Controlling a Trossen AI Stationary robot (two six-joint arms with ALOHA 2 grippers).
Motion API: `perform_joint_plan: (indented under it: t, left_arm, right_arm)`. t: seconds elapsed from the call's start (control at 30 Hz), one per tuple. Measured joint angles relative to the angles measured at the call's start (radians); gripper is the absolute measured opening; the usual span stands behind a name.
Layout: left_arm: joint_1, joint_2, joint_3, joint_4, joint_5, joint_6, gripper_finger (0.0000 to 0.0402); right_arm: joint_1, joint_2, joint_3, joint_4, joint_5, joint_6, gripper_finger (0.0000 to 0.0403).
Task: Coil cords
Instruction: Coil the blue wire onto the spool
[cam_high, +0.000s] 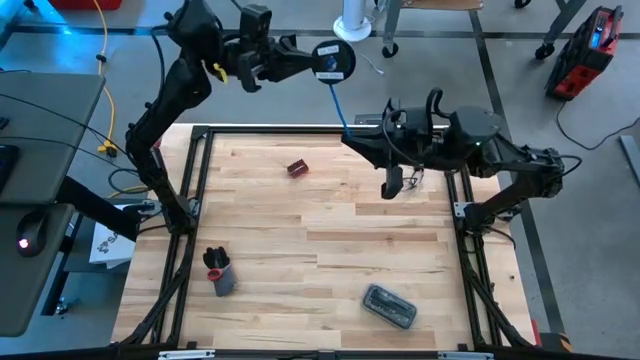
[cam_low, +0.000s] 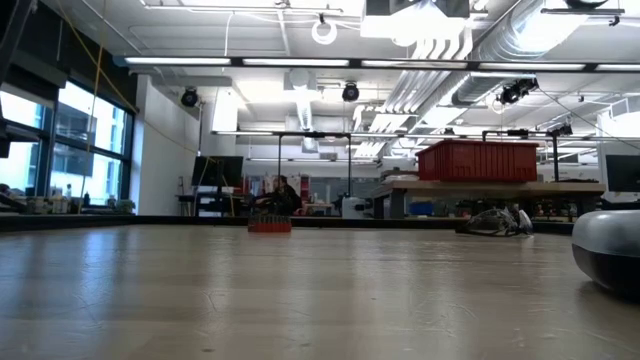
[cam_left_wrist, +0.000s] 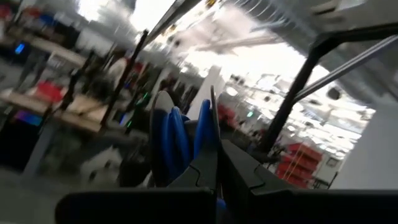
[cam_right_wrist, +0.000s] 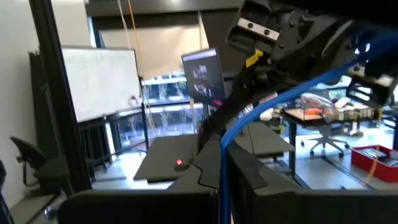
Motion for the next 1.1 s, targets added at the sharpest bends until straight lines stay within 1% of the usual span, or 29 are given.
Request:
perform_joint_plan:
  t: [0.1,0.27,0.37,0.43,0.63,0.8,0.93,1.1]
  left_arm:
    - [0.011,-0.016,0.000,-0.112,0.001,0.022,0.0000]
    - [0.023,-0.062,0.000,-0.237,0.009,0.070,0.0000]
    - [0.024,-0.087,0.000,-0.315,0.018,0.063,0.0000]
    - [0.024,-0.097,0.000,-0.354,0.038,0.023,0.0000]
    - [-0.024,-0.100,0.001,-0.400,0.061,-0.061,0.0000]
    - [-0.066,-0.091,0.001,-0.420,0.106,-0.109,0.0000]
    - [-0.094,-0.089,0.001,-0.451,0.104,-0.110,0.0000]
    - [-0.132,-0.068,0.001,-0.453,0.099,-0.120,0.0000]
  right_arm:
    - [-0.001,-0.018,0.000,-0.052,0.003,0.004,0.0000]
    - [-0.001,-0.039,0.000,-0.095,0.020,0.001,0.0000]
    - [-0.014,-0.047,0.000,-0.109,0.017,0.001,0.0000]
    - [-0.026,-0.052,0.000,-0.122,0.009,0.001,0.0000]
    - [-0.053,-0.055,0.000,-0.134,-0.044,0.001,0.0000]
    - [-0.075,-0.055,0.000,-0.135,-0.075,0.001,0.0000]
    - [-0.086,-0.055,0.000,-0.134,-0.119,0.001,0.0000]
    - [-0.087,-0.055,0.000,-0.127,-0.127,0.001,0.0000]
